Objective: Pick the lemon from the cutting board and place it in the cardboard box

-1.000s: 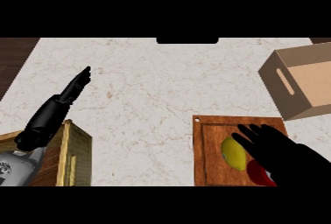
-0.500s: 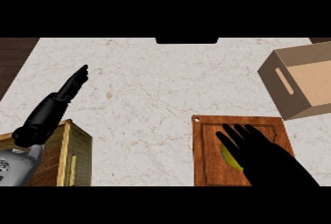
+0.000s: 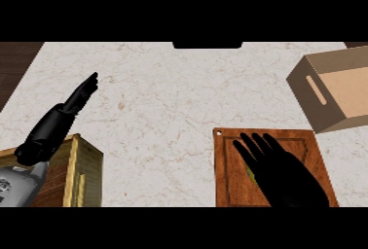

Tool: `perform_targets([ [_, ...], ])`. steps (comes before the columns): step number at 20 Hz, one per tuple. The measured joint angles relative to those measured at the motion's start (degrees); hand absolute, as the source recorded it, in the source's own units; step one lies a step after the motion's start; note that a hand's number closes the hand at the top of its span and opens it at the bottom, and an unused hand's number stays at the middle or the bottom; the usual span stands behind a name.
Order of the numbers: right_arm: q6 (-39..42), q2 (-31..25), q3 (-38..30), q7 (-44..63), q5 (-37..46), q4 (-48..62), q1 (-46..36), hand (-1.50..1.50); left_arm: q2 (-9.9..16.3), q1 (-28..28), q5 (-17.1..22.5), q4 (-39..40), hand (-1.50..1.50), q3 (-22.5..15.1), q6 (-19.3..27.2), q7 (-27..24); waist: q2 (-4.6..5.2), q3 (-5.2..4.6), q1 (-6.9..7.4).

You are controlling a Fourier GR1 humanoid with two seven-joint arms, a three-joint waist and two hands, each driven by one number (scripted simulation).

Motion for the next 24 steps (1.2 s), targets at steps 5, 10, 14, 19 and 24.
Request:
perform_targets([
  [5, -1.2, 0.9, -1.0, -3.2, 2.8, 4.6, -0.4, -1.50, -0.1, -0.1, 0.6, 0.2, 0.00, 0.9, -0.9, 0.5, -0.01, -0.03, 0.02],
  [10, -3.7, 1.2, -1.4, -7.5, 4.6, 7.1, 1.8, -1.50, -0.3, 0.6, -0.1, 0.3, 0.00, 1.0, -1.0, -0.8, -0.01, 0.14, -0.11],
  [14, -4.1, 2.1, -1.5, -9.3, 5.8, 9.4, 2.6, -1.50, -0.3, 0.1, -0.3, 0.3, 0.00, 1.2, -1.3, -0.4, -0.02, 0.11, -0.10],
  [19, -4.9, 2.7, -1.5, -10.2, 8.9, 12.6, 2.7, -1.50, -0.3, -0.2, 0.2, 1.2, 0.00, 1.6, -1.8, 0.0, -0.06, 0.14, -0.10],
  [24, -7.1, 3.8, -2.1, -11.8, 11.3, 15.9, 3.3, -1.50, -0.5, -0.3, -0.4, 1.1, 0.00, 1.2, -1.6, -0.1, -0.07, 0.15, -0.10],
])
